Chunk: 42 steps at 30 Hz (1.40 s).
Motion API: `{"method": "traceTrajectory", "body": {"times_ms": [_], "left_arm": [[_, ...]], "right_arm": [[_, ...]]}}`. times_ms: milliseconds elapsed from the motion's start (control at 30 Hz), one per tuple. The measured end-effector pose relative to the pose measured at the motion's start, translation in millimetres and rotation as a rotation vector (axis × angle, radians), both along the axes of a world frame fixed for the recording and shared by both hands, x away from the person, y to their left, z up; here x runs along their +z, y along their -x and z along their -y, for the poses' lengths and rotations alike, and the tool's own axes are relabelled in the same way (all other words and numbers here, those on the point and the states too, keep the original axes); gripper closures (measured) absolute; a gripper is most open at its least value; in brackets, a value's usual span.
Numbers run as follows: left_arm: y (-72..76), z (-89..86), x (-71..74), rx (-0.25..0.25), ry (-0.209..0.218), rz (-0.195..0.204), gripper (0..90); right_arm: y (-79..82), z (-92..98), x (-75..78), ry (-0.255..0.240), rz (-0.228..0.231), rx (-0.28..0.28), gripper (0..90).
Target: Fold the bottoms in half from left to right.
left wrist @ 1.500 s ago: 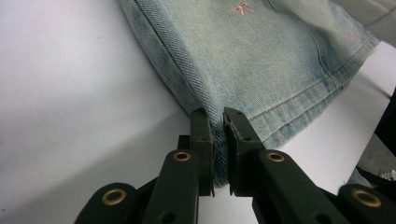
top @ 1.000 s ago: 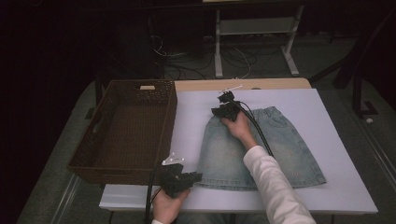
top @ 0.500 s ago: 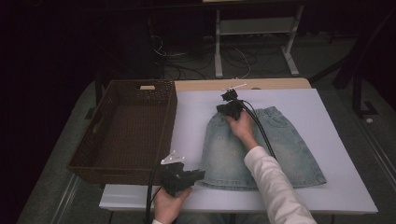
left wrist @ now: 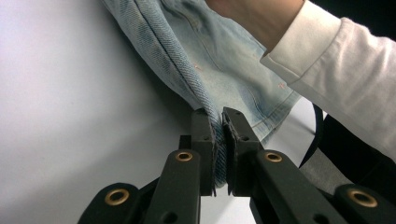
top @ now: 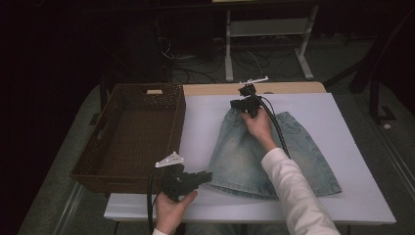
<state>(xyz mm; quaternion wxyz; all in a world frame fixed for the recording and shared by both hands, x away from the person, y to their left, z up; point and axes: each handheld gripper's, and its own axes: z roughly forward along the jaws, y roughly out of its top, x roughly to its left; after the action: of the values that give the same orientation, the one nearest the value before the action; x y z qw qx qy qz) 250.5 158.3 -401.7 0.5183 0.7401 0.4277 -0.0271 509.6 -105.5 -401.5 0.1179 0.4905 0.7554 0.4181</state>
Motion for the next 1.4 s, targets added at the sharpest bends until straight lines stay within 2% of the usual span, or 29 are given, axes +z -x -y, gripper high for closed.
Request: {"method": "traceTrajectory", "body": {"times_ms": [267,500,633,867,1400], "left_arm": [[2.3,-7.7,10.9,0.013,0.015,0.023,83.1],[7.5,-17.2,19.6,0.047,0.030,0.047,83.1],[8.1,-23.3,23.9,0.062,0.043,0.057,83.1],[11.2,-31.7,37.3,0.076,0.042,0.086,83.1],[13.2,-46.8,67.4,0.100,0.073,0.155,83.1]], "right_arm": [[0.7,-2.7,10.9,-0.010,0.009,0.000,84.3],[-0.3,-7.4,20.5,-0.059,0.017,0.011,84.3],[-1.9,-13.8,25.9,-0.050,0.020,0.021,84.4],[-4.2,-23.9,35.6,-0.064,0.027,0.038,84.4],[-7.9,-39.3,60.0,-0.112,0.062,0.057,84.6]]}}
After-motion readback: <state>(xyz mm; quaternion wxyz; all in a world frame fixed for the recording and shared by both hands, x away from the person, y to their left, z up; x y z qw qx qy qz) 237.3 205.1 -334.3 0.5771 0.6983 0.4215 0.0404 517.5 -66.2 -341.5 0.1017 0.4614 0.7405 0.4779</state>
